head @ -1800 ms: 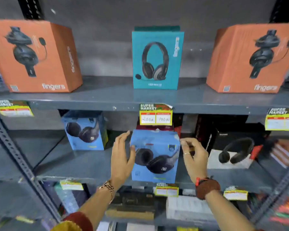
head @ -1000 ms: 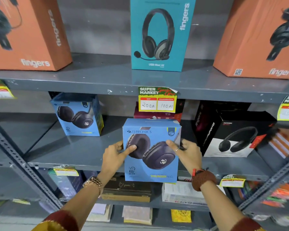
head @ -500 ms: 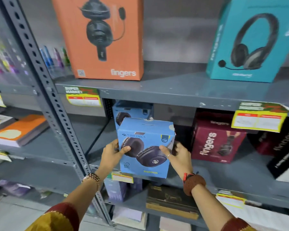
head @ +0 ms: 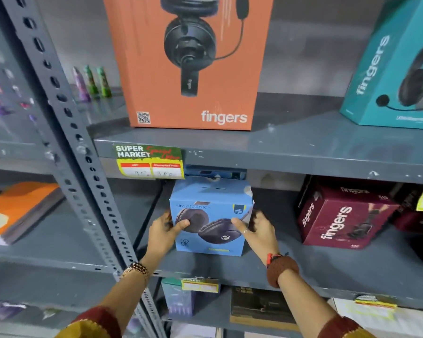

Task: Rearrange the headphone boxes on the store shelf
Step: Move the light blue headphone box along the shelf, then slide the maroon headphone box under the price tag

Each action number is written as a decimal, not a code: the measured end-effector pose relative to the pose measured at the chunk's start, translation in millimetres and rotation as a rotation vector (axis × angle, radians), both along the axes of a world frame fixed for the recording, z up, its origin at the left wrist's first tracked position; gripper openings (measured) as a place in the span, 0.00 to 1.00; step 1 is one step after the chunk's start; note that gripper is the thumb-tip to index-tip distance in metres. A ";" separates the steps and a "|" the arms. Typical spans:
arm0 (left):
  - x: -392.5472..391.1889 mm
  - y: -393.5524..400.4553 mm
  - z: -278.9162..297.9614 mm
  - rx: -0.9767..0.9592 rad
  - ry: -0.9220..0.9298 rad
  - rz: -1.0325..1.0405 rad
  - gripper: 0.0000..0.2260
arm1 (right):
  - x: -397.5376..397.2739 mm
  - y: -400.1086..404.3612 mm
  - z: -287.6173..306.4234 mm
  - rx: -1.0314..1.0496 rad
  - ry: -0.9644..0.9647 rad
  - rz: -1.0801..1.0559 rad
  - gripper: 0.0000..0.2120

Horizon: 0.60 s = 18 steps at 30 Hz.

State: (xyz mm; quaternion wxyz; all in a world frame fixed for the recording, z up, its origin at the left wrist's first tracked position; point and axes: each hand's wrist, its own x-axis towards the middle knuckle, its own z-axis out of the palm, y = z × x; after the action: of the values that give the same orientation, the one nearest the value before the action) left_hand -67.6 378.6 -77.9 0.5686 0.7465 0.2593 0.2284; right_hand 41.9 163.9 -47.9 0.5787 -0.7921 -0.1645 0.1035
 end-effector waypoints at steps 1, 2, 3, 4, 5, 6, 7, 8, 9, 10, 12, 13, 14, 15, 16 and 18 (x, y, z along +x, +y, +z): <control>-0.8 -1.1 -0.3 -0.022 -0.015 -0.002 0.12 | -0.7 -2.0 -0.3 -0.004 0.001 0.012 0.16; -2.6 -4.3 -1.4 -0.031 -0.027 0.009 0.14 | -1.6 -5.2 -1.6 -0.009 0.002 0.027 0.17; -5.3 -6.2 -5.3 -0.039 -0.044 0.041 0.18 | -2.9 -7.9 -2.1 -0.008 0.014 0.049 0.19; -7.4 -11.7 -10.0 -0.059 -0.053 0.092 0.21 | -3.6 -14.2 -4.2 0.004 0.031 0.061 0.22; -10.1 -19.7 -15.1 -0.104 -0.068 0.167 0.22 | -4.6 -22.4 -5.3 0.015 0.050 0.067 0.25; -13.5 -26.4 -21.2 -0.138 -0.075 0.242 0.22 | -5.1 -29.6 -6.4 0.018 0.055 0.060 0.27; -14.9 -39.0 -27.1 -0.141 -0.092 0.296 0.18 | -4.3 -43.6 -9.1 0.011 0.047 0.045 0.27; -16.7 -53.1 -32.3 -0.121 -0.093 0.328 0.14 | -2.7 -58.9 -12.7 -0.004 0.032 0.024 0.26; -18.5 -67.2 -38.2 -0.099 -0.091 0.339 0.10 | -0.6 -75.1 -16.9 -0.017 0.021 0.001 0.23; -17.6 -83.1 -44.3 -0.088 -0.074 0.326 0.07 | 2.0 -94.8 -21.2 -0.028 0.017 -0.040 0.21; -14.5 -110.3 -56.7 -0.087 -0.033 0.247 0.02 | 8.8 -129.3 -31.6 -0.038 0.025 -0.136 0.17; -8.0 -125.8 -62.9 -0.084 -0.001 0.173 0.01 | 14.1 -150.0 -37.2 -0.034 0.041 -0.193 0.16; 1.1 -143.1 -65.8 -0.088 0.034 0.091 0.02 | 20.5 -171.5 -40.4 -0.047 0.048 -0.256 0.15; 5.2 -149.7 -66.1 -0.084 0.051 0.018 0.03 | 24.8 -180.3 -44.8 -0.042 0.060 -0.308 0.13; 21.8 -177.4 -64.6 -0.086 0.055 -0.057 0.04 | 35.9 -209.7 -45.9 -0.053 0.065 -0.369 0.11; 43.7 -202.9 -55.6 -0.067 0.035 -0.180 0.06 | 54.2 -233.5 -47.9 -0.037 0.089 -0.447 0.10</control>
State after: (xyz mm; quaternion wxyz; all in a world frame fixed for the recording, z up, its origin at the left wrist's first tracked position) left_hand -23.9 175.8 -133.5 0.6067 0.7513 0.2088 0.1545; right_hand 96.1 -69.6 -95.9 0.5792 -0.8140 0.0430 0.0106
